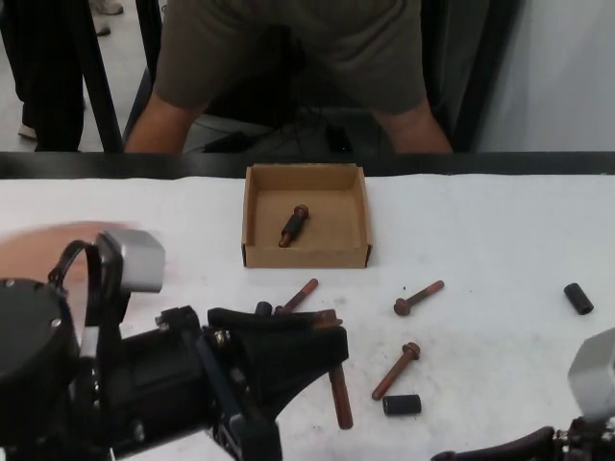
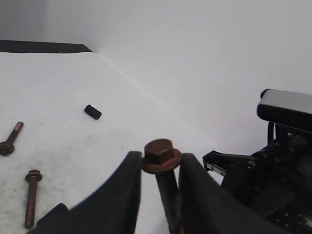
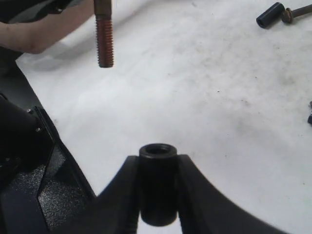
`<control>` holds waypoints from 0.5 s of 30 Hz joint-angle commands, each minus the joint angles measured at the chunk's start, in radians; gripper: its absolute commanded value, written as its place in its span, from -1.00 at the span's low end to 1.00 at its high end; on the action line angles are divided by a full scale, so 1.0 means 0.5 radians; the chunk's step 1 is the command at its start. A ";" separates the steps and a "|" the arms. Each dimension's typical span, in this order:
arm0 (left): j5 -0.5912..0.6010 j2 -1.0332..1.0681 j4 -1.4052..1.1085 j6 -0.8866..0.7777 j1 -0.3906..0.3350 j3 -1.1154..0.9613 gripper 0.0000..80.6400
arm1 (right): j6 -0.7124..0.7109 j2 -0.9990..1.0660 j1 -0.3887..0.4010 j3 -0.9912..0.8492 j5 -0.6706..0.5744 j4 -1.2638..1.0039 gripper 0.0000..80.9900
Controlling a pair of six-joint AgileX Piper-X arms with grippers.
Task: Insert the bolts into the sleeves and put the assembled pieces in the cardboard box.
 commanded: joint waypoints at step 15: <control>0.200 -0.023 -0.307 0.144 0.002 0.038 -0.98 | -0.171 0.604 0.042 -0.092 0.012 -0.604 -0.99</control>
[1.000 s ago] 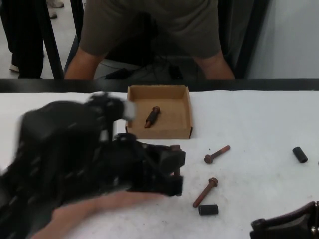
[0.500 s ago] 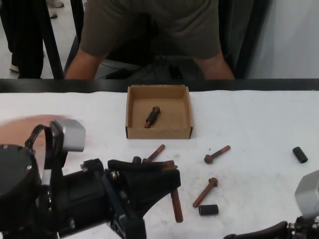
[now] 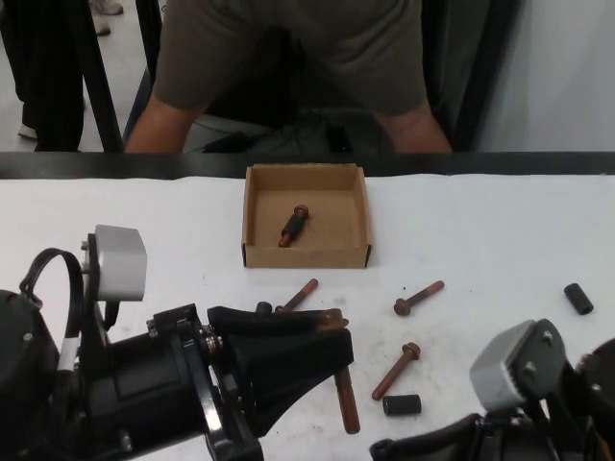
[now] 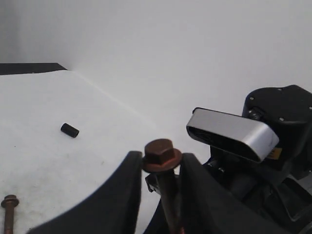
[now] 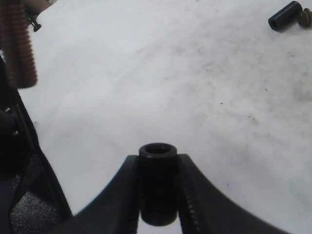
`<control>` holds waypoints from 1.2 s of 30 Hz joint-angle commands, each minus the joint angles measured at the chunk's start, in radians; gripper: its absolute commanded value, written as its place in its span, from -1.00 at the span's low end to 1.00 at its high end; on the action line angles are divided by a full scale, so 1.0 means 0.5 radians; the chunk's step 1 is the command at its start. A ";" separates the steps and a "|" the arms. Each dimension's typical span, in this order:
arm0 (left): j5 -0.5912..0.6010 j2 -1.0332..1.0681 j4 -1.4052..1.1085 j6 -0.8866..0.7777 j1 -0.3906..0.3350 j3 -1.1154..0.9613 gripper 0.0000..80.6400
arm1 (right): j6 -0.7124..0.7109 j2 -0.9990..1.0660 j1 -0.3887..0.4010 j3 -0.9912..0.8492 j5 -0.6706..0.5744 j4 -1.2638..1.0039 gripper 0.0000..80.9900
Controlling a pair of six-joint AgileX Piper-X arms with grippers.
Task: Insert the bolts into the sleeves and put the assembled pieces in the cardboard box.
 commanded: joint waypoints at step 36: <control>-0.170 -0.023 -0.169 0.336 0.002 0.000 -0.98 | -0.117 0.064 0.004 -0.072 -0.187 -0.426 -0.99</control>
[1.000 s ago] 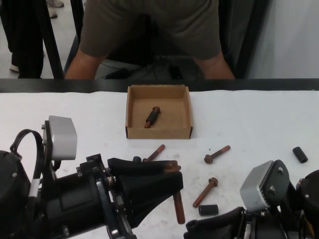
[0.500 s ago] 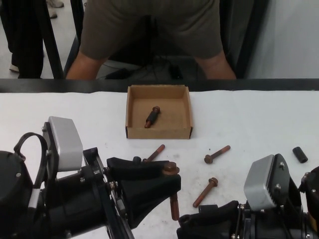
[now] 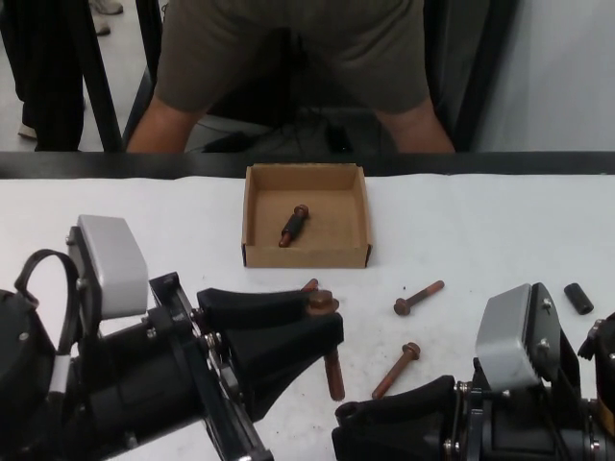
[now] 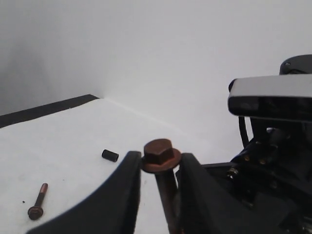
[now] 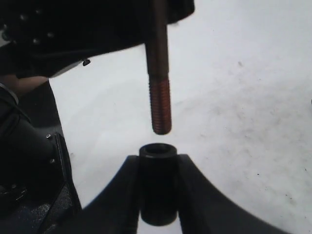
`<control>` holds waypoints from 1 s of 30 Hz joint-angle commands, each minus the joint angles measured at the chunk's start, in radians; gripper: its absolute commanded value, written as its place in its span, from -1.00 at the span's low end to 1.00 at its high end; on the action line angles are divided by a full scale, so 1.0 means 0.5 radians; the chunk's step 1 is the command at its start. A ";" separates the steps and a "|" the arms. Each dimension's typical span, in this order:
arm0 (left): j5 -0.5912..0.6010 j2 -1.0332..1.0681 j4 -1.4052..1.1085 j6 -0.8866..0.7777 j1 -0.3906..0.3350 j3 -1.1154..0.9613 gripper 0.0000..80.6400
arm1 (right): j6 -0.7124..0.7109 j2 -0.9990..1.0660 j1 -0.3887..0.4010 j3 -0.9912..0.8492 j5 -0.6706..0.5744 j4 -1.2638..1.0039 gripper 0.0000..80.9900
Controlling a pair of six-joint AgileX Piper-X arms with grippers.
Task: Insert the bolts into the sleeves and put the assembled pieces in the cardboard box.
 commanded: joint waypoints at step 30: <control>0.228 -0.023 -0.017 -0.270 -0.007 0.044 -0.98 | 0.031 0.000 0.004 -0.028 0.007 -0.160 -0.99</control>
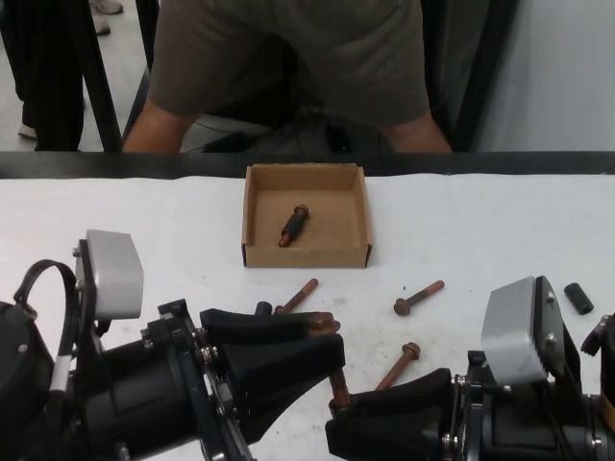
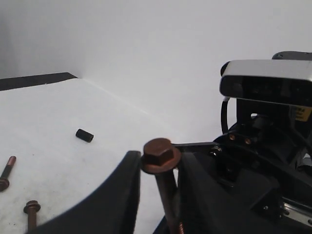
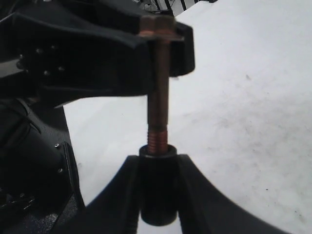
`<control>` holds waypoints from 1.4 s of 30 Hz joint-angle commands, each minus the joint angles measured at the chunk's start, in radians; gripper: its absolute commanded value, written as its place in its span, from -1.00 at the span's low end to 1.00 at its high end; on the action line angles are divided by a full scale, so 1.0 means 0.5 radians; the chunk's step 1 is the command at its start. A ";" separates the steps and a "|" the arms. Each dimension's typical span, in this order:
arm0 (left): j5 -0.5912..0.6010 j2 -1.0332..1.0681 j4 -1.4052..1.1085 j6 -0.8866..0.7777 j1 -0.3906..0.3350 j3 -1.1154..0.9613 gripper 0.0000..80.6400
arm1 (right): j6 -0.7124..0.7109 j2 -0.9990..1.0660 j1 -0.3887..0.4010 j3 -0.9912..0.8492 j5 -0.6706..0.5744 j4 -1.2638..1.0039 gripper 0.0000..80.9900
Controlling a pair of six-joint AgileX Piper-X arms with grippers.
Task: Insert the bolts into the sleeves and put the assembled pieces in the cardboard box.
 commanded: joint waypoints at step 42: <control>0.253 -0.021 0.207 -0.321 0.205 -0.001 0.18 | 0.064 0.000 -0.001 -0.026 0.012 -0.297 -0.99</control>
